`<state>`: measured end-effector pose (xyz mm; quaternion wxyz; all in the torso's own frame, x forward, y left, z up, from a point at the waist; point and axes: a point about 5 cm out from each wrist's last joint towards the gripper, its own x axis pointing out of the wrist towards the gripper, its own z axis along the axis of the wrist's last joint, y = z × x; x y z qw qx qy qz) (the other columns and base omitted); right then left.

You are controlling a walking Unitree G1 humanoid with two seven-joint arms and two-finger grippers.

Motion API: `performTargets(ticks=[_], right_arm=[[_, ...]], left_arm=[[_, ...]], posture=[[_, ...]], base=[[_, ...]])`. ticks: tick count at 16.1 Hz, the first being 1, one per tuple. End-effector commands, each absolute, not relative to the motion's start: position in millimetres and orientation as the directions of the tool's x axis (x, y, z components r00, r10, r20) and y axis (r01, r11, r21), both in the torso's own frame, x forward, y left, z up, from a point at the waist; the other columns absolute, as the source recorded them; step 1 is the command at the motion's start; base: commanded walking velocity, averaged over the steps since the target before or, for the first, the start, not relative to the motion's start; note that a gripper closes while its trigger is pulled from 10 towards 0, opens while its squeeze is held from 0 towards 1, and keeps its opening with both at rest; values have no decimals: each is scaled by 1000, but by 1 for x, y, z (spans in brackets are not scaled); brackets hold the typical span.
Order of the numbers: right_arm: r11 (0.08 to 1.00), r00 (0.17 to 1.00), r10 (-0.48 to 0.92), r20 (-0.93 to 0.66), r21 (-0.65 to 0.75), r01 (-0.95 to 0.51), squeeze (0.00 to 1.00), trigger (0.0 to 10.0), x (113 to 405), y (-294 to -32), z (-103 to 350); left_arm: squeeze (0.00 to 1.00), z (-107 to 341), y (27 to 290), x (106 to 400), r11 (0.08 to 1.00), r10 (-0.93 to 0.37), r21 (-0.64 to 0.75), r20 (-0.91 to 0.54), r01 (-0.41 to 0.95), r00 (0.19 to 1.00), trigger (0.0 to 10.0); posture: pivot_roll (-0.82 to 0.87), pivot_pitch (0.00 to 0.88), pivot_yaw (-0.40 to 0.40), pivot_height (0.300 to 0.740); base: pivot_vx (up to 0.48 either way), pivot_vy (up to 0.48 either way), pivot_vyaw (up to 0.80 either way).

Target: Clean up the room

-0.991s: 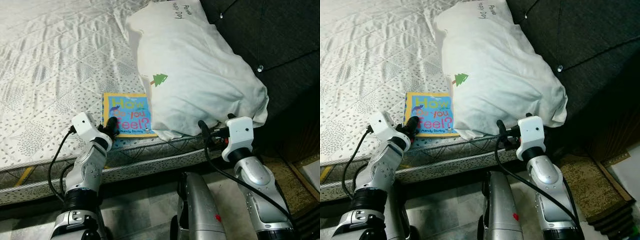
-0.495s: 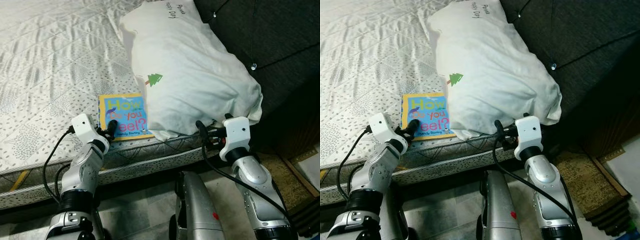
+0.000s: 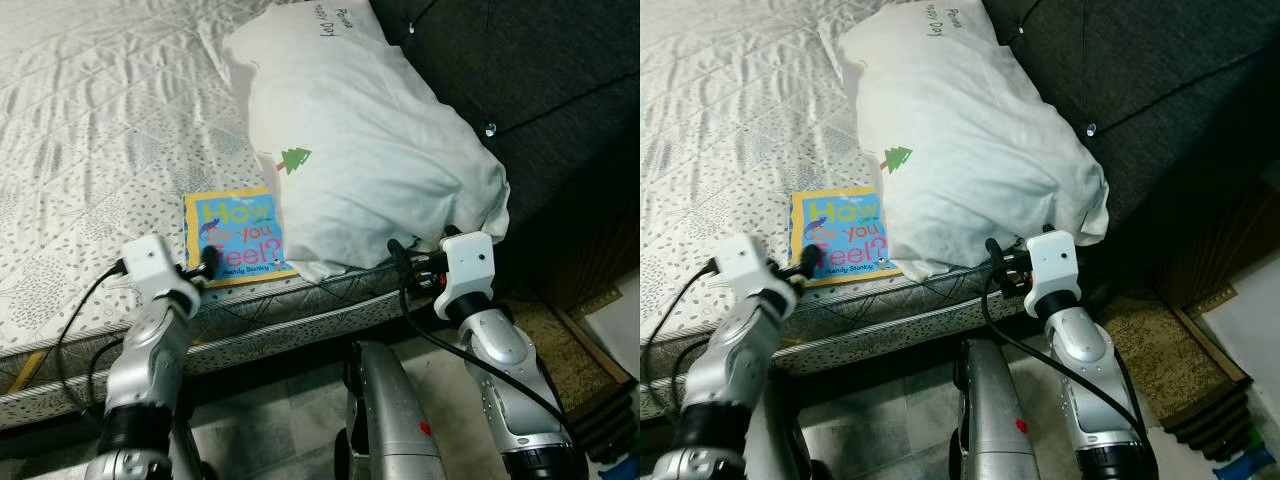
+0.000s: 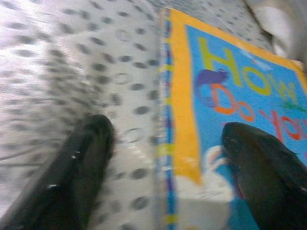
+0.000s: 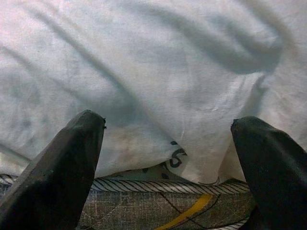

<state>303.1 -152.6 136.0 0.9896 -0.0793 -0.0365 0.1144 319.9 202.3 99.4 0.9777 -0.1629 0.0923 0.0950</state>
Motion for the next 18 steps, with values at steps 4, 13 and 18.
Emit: performTargets(ticks=[4, 13, 18], right_arm=[[962, 971, 231, 63, -167, -217, 0, 10000, 307, -152, 135], [967, 958, 243, 152, 37, -251, 0, 10000, 331, -126, 154], [958, 948, 233, 215, 118, -262, 0, 10000, 346, -114, 166]], left_arm=[[1000, 88, 215, 277, 919, 302, -181, -242, -349, 922, 10000], [569, 139, 199, 263, 955, 291, 25, 108, -295, 951, 10000], [0, 151, 196, 288, 927, 336, 115, 177, -358, 925, 10000]], posture=[[-41, 127, -92, 487], [22, 11, -64, 487], [43, 0, -52, 542]], base=[[0, 0, 0], [0, 0, 0], [0, 0, 0]])
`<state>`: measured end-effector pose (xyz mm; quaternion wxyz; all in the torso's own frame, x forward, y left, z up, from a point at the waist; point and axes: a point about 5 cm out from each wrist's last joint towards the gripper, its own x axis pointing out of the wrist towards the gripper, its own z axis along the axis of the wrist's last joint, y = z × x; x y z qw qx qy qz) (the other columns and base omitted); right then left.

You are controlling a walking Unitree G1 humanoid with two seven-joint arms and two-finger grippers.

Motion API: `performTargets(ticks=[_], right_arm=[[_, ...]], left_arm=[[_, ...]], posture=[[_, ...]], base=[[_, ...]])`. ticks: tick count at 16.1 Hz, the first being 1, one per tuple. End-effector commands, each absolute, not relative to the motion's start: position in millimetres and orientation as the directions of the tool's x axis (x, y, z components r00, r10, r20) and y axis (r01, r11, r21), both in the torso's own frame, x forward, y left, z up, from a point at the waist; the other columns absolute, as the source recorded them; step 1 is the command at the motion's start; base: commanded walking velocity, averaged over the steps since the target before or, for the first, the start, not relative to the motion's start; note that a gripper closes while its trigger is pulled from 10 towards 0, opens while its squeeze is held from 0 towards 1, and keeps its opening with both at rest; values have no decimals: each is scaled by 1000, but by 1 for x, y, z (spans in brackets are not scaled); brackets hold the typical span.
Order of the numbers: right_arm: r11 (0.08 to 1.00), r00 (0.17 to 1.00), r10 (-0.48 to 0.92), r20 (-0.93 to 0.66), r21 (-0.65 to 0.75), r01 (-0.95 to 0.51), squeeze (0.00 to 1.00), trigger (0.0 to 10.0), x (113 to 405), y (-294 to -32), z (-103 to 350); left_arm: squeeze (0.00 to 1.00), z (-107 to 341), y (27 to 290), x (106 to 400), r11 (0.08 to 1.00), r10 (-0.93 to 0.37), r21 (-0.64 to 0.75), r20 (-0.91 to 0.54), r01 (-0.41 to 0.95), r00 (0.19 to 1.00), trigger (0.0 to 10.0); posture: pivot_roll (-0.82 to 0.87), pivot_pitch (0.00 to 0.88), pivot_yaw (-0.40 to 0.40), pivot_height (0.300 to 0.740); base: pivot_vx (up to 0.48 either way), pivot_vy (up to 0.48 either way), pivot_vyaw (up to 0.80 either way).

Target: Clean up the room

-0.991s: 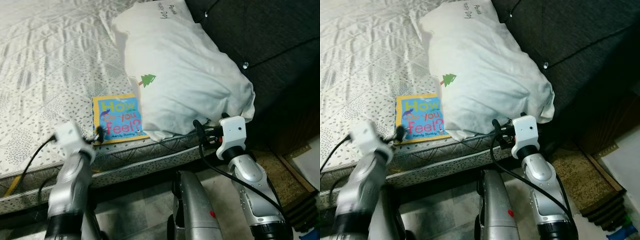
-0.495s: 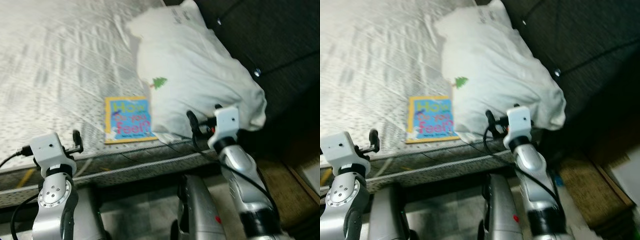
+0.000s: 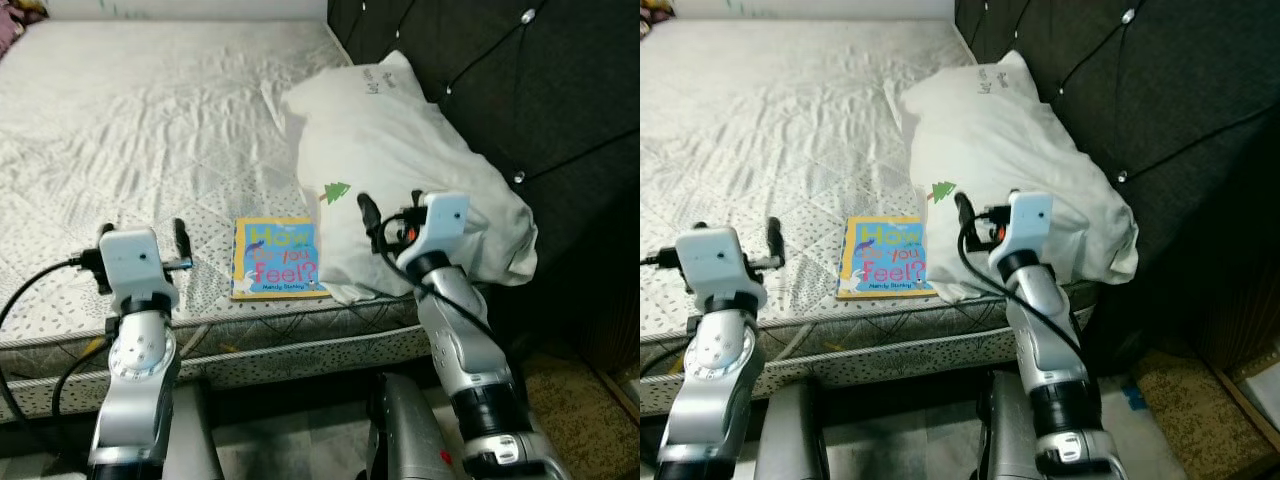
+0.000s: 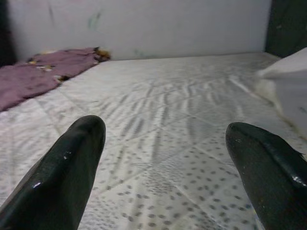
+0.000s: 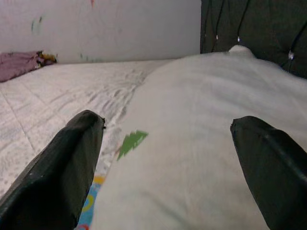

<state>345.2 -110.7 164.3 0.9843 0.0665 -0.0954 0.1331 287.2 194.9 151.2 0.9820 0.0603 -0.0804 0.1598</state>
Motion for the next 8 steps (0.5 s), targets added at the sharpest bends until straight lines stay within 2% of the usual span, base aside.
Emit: performTargets(ticks=[1, 2, 5, 8], right_arm=[[957, 947, 231, 225, 122, -263, 0, 10000, 348, -112, 168], [957, 946, 227, 230, 129, -260, 0, 10000, 351, -111, 169], [958, 945, 211, 248, 140, -251, 0, 10000, 354, -111, 172], [960, 947, 190, 259, 152, -235, 0, 10000, 356, -113, 171]], left_arm=[[0, 153, 189, 290, 968, 220, 82, 188, -239, 957, 10000], [0, 154, 185, 291, 986, 145, 54, 210, -160, 967, 10000], [0, 148, 194, 295, 971, 221, 54, 191, -235, 956, 10000], [0, 152, 189, 302, 980, 172, 63, 206, -189, 963, 10000]], posture=[[46, 0, -50, 552], [52, 0, -51, 562], [53, 0, -41, 597], [53, 0, -23, 632]], base=[[0, 0, 0], [0, 0, 0], [0, 0, 0], [0, 0, 0]])
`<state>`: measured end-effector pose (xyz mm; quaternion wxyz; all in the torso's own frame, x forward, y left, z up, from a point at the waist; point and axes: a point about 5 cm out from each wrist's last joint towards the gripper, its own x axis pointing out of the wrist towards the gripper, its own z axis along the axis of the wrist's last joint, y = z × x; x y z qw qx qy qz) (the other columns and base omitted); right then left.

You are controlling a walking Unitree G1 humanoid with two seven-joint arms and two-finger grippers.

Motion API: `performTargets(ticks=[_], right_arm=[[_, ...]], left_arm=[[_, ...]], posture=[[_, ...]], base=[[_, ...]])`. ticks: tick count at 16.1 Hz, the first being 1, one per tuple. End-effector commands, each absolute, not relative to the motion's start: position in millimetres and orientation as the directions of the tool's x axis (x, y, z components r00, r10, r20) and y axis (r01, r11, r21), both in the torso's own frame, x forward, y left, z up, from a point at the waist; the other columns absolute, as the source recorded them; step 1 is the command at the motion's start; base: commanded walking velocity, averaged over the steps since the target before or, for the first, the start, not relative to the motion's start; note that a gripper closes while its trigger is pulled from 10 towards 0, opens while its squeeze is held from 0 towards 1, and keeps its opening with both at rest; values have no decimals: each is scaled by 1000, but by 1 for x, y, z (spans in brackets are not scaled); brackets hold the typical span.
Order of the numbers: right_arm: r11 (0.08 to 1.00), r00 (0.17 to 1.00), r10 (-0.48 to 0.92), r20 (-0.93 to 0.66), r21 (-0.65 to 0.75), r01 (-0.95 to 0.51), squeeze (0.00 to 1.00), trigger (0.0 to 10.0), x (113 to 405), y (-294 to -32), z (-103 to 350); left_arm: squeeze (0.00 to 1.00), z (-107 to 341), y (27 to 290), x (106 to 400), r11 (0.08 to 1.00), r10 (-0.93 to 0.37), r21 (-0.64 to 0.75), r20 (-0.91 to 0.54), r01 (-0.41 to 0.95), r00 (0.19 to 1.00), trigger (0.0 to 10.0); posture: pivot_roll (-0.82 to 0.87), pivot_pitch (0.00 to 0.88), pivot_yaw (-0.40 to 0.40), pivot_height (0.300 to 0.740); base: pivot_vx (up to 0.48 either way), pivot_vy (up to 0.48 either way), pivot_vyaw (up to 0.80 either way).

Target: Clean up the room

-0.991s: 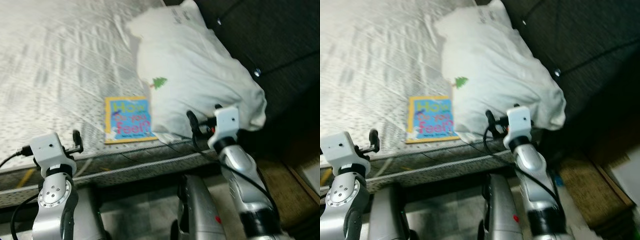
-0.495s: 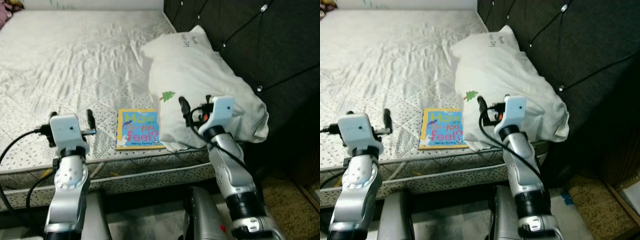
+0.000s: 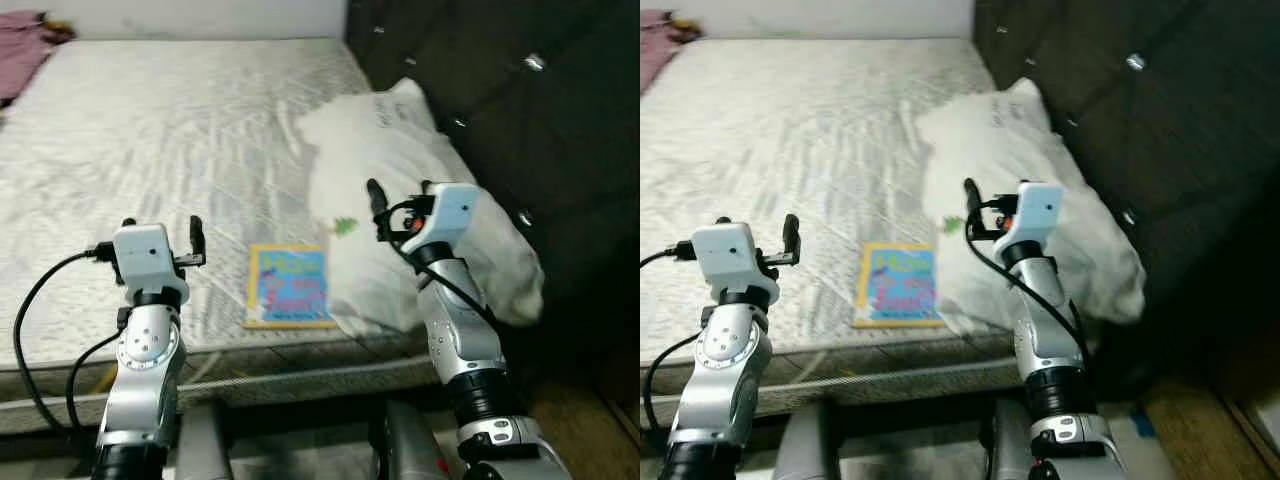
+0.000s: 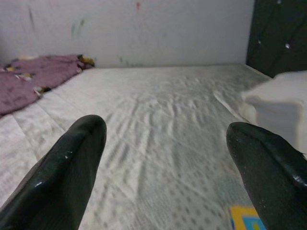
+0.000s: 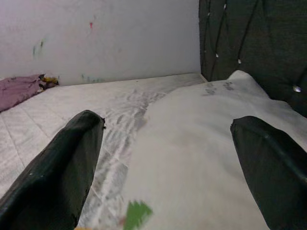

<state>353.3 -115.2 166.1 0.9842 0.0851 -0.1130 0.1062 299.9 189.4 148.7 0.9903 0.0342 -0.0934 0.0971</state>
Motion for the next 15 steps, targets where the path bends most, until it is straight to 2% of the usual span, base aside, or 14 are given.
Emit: performTargets(ticks=[1, 9, 15], right_arm=[[961, 948, 185, 258, 154, -229, 0, 10000, 355, -114, 170], [969, 960, 157, 230, 153, -195, 0, 10000, 346, -120, 158], [991, 977, 67, 202, 98, -88, 0, 10000, 340, -137, 150]], left_arm=[[0, 151, 187, 303, 982, 163, 65, 203, -179, 966, 10000], [0, 145, 181, 296, 989, 128, 51, 183, -139, 975, 10000], [0, 146, 171, 299, 993, 96, 50, 186, -107, 978, 10000]], posture=[[51, 0, -19, 647], [34, 0, -1, 740], [14, 0, -4, 740]], base=[[0, 0, 0], [0, 0, 0], [0, 0, 0]])
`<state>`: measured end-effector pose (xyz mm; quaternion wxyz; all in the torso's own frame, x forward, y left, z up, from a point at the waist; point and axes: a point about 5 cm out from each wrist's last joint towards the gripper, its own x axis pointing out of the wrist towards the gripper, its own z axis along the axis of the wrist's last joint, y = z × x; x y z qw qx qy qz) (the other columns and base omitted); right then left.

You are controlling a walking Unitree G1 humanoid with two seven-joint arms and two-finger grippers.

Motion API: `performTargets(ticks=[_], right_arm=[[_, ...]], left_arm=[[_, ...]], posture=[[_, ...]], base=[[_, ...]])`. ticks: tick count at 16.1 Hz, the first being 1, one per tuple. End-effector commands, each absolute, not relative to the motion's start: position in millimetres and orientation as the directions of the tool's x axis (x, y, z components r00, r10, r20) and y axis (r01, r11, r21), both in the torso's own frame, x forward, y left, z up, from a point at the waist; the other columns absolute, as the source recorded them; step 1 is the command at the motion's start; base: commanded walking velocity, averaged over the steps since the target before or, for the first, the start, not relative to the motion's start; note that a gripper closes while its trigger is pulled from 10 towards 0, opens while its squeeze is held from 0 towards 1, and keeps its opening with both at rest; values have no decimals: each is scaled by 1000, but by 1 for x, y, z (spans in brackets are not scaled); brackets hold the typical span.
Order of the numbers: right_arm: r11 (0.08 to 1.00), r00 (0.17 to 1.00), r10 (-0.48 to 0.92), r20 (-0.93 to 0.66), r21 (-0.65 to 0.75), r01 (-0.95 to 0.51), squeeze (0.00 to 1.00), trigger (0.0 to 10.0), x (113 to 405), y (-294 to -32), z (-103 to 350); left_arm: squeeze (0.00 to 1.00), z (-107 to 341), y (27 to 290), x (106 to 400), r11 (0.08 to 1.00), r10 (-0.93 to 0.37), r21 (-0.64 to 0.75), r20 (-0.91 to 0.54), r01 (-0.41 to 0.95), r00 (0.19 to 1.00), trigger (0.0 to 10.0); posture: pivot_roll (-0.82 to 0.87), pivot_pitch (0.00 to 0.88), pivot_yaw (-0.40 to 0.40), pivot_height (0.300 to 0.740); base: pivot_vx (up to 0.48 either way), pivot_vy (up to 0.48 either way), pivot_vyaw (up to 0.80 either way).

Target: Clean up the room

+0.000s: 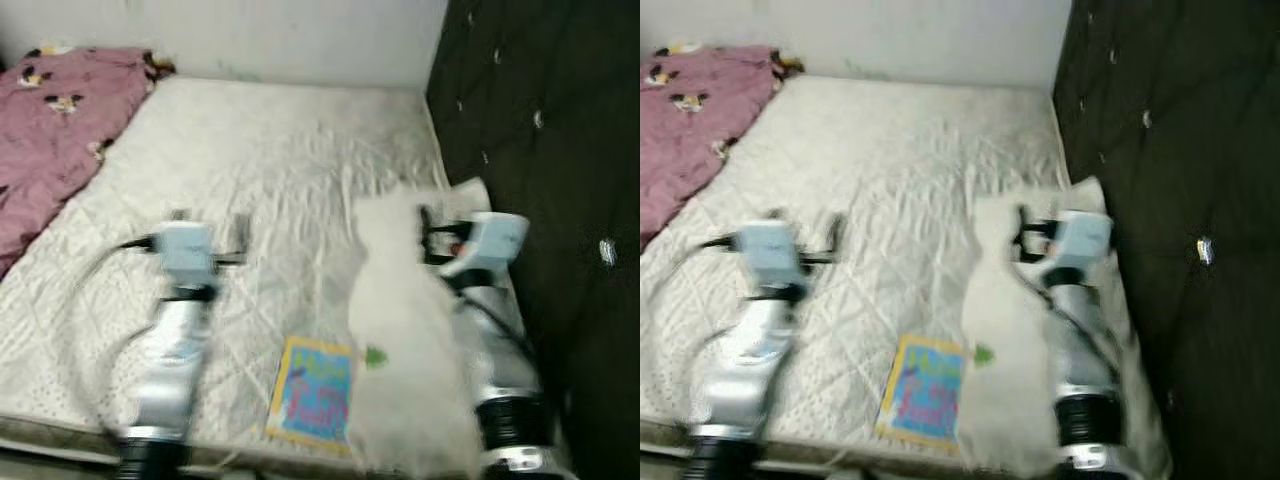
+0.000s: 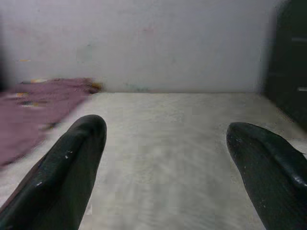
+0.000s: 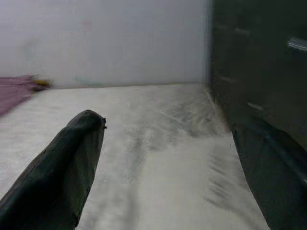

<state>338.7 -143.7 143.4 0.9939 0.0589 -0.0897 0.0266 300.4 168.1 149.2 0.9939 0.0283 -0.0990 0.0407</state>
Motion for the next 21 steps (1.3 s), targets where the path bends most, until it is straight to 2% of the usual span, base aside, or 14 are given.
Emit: performTargets(ticks=[1, 9, 17, 21], right_arm=[[992, 979, 69, 193, 89, -87, 0, 10000, 339, -138, 148], [991, 967, 107, 231, 55, -122, 0, 10000, 338, -129, 158], [992, 983, 120, 142, 28, -125, 0, 10000, 332, -124, 144], [981, 970, 185, 159, 35, -193, 0, 10000, 329, -111, 146]], left_arm=[[0, 146, 171, 298, 993, 97, 49, 187, -108, 978, 10000], [0, 140, 164, 294, 996, 91, -5, 171, -91, 981, 10000], [0, 138, 166, 290, 995, 100, -38, 154, -95, 983, 10000], [0, 136, 167, 288, 994, 105, -44, 142, -100, 984, 10000]], posture=[[18, 0, -8, 740], [7, 0, -22, 740], [8, 0, -34, 740], [8, 0, -34, 740]], base=[[0, 0, 0], [0, 0, 0], [0, 0, 0], [0, 0, 0]])
